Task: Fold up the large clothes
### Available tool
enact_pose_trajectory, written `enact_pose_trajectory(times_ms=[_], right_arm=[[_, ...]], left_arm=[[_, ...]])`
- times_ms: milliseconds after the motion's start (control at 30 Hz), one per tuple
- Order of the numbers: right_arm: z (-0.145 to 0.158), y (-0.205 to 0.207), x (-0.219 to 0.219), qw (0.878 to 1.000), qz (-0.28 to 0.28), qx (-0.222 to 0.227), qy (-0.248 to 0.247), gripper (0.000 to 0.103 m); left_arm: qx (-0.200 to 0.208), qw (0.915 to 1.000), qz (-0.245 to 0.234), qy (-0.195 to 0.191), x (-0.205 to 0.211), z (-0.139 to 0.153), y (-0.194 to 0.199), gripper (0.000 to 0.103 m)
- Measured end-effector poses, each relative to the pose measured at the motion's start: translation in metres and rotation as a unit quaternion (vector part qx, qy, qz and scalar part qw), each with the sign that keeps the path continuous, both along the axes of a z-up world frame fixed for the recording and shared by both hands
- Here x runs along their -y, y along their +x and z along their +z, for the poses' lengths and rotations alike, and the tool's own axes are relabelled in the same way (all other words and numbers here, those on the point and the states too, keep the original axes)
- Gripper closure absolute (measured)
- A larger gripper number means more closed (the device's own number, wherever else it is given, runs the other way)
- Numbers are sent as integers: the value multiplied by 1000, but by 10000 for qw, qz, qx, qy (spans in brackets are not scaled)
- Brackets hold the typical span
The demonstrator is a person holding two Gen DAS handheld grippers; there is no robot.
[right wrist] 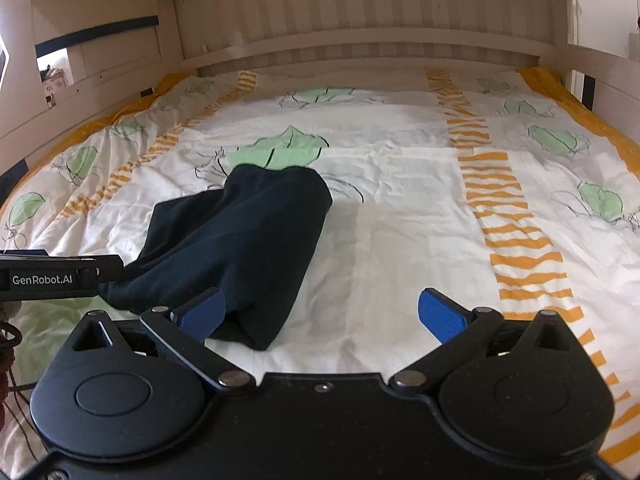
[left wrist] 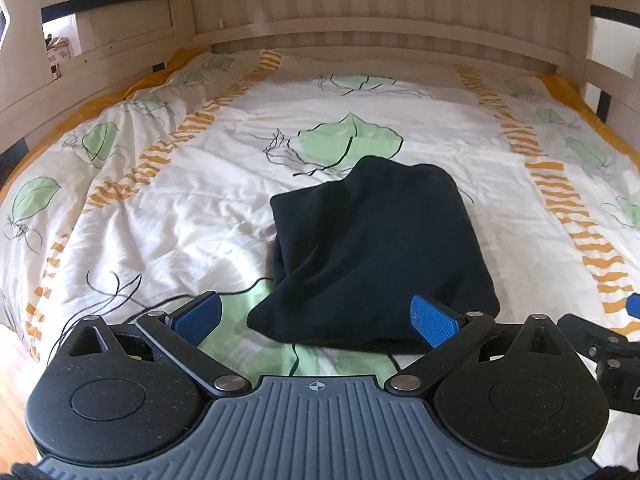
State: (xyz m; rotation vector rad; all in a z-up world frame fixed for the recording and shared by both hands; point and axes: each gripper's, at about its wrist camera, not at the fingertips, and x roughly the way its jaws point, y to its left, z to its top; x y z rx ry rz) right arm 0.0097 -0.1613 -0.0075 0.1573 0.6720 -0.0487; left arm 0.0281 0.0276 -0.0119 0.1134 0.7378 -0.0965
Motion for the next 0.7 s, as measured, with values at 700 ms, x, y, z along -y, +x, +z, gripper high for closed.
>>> enact_pose_trajectory(times_ms=[700], right_arm=[[9,-15,-1,9998,-6,-61,212,1]], left_arm=[[-364,9992,132,2,-10,-6,-15,1]])
